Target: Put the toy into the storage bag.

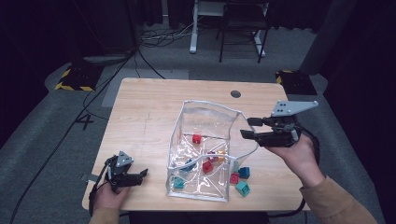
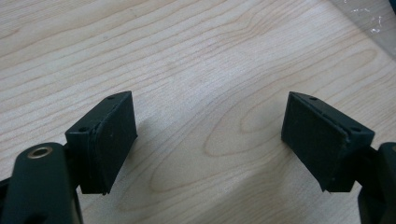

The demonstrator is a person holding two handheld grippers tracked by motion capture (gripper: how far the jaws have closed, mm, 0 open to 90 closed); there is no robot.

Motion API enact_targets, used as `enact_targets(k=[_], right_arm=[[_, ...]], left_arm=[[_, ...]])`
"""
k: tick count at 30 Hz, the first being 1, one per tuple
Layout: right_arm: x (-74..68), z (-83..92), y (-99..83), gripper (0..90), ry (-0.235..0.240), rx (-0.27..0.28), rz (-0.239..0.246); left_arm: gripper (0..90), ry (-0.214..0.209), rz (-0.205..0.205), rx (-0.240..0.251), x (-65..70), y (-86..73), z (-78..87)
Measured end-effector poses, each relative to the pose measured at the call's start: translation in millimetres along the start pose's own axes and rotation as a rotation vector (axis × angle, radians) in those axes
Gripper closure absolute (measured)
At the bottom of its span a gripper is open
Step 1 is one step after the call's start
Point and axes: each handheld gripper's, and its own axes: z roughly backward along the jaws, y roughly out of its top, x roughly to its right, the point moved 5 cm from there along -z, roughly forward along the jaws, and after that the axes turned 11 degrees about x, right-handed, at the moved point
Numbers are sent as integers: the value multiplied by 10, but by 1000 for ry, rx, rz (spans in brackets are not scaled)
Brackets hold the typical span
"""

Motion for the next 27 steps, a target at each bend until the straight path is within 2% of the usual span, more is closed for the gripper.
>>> enact_targets(k=[2,6,11,15,19,20,21,23,24,26,27], right_arm=[[18,25,-21,466,-5,1,-4],[146,191,-174,464,-47,4,-40],[225,282,-288,459,-72,0,-59],[302,374,-464,449,-99,-4,-81],[335,387,-681,443,-115,-19,-97],[335,387,-681,443,-115,-19,-97],[341,382,-806,439,-125,-30,-100],[342,380,-845,436,-129,-31,-101],[341,365,-964,430,-130,-42,-104],[339,355,-1015,429,-129,-48,-107],[335,324,-1123,426,-132,-60,-108]], left_arm=[[184,0,0,0,0,0,0],[184,-1,0,0,1,0,0],[184,-2,0,-1,0,0,0],[184,-2,0,-1,0,0,0],[184,-2,0,-1,1,-1,1],[184,-2,1,-1,1,0,0],[184,-2,1,0,1,0,0],[183,-2,-1,-1,-1,0,0],[182,-4,-1,-3,-1,1,0],[182,-4,-1,-4,-1,1,0],[182,-4,-1,-3,-1,1,0]])
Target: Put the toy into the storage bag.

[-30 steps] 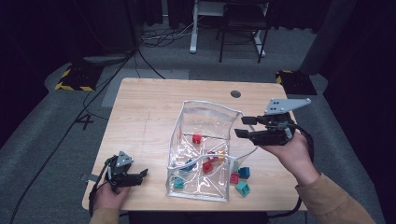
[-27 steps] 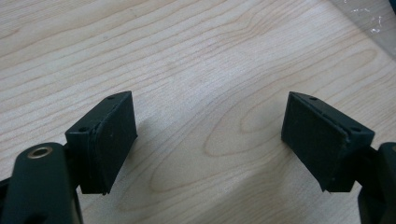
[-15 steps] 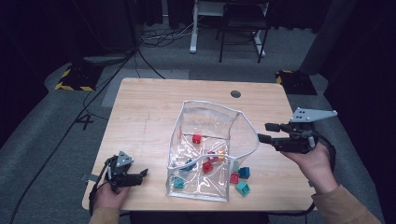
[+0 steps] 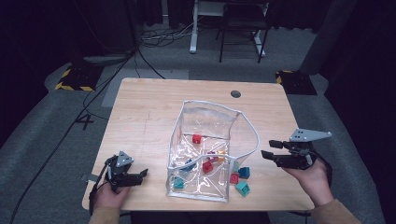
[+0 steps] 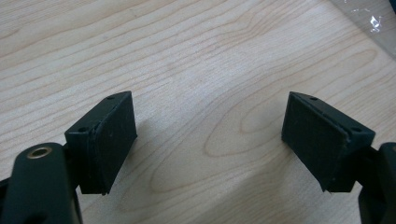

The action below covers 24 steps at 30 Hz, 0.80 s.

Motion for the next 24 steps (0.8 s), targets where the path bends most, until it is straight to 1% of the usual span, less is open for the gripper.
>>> enact_targets(k=[3,4,5,9,10,11,15,18,19,22,23,24], right_arm=[[-13,-58,-113,424,4,-19,-1],[-13,-58,-113,424,4,-19,-1],[-35,-111,-202,424,7,-34,3],[-76,-208,-349,427,13,-62,10],[-76,-208,-349,427,13,-62,10],[-102,-265,-419,427,23,-76,9],[-151,-389,-551,427,43,-111,3],[-165,-431,-594,427,53,-123,-2],[-179,-489,-656,427,61,-139,-7],[-189,-554,-728,428,62,-165,0],[-189,-554,-728,428,62,-165,0],[-193,-603,-778,421,62,-187,-3]], left_arm=[[182,0,0,0,0,0,0],[182,0,0,0,0,0,0],[182,0,0,0,0,0,0],[182,0,0,0,0,0,0],[182,0,0,0,0,0,0],[182,0,0,0,0,0,0],[182,0,0,0,0,0,0],[182,0,0,0,0,0,0],[182,0,0,0,0,0,0],[182,0,0,0,0,0,0],[182,0,0,0,0,0,0],[182,0,0,0,0,0,0]])
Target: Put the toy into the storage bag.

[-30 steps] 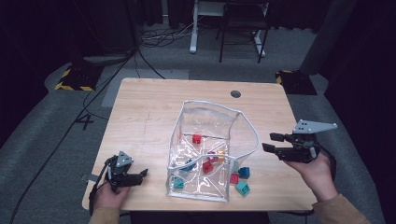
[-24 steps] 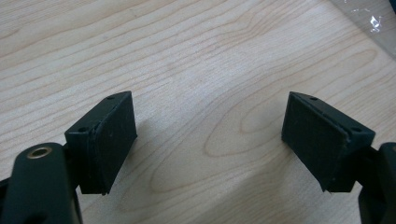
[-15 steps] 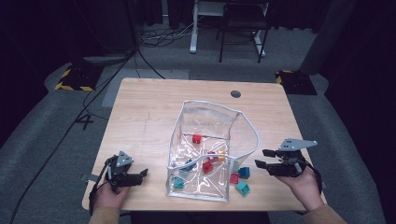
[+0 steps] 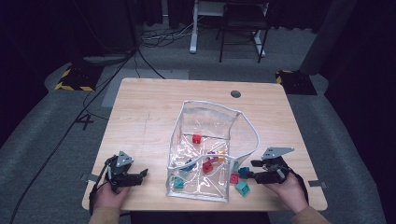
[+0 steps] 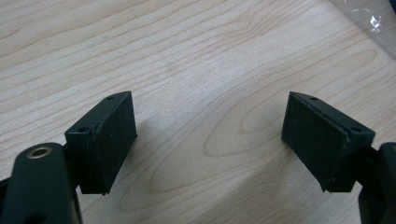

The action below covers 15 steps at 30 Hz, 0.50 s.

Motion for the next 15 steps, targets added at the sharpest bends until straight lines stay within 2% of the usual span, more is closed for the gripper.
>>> enact_targets(k=[9,14,15], right_arm=[[-15,-207,-120,405,15,-50,12],[-21,-254,-146,463,-4,-57,46],[-13,-246,-145,502,-30,-52,65]], left_arm=[[182,0,-1,0,0,0,0],[182,0,0,0,0,0,0],[182,0,0,0,0,0,0]])
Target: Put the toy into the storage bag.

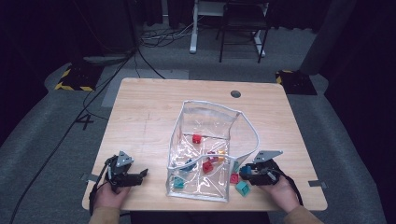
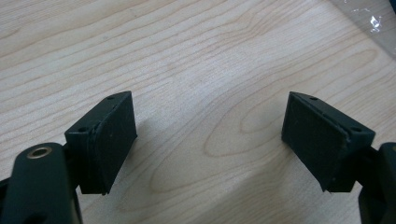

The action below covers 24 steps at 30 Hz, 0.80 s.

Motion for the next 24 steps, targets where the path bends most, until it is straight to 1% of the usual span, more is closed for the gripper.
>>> enact_targets(k=[2,3,4,5,6,15,18,19,20,24], right_arm=[[5,3,-1,504,-6,0,1],[11,9,-3,507,-11,-3,-10],[27,25,-2,582,-16,0,-20],[32,38,0,586,-15,8,-20],[35,54,9,586,-14,16,-30],[62,191,98,587,-14,58,-45],[69,291,177,587,-13,87,-48],[69,291,177,587,-13,87,-48],[71,346,217,587,-11,101,-50],[69,462,302,587,-10,130,-48]], left_arm=[[182,0,0,0,0,0,0],[182,0,0,0,0,0,0],[182,0,0,0,0,0,0],[182,0,0,0,0,0,0],[182,0,0,0,0,0,0],[182,0,0,0,0,0,0],[182,0,0,0,0,0,0],[182,0,0,0,0,0,0],[182,0,0,0,0,0,0],[182,0,0,0,0,0,0]])
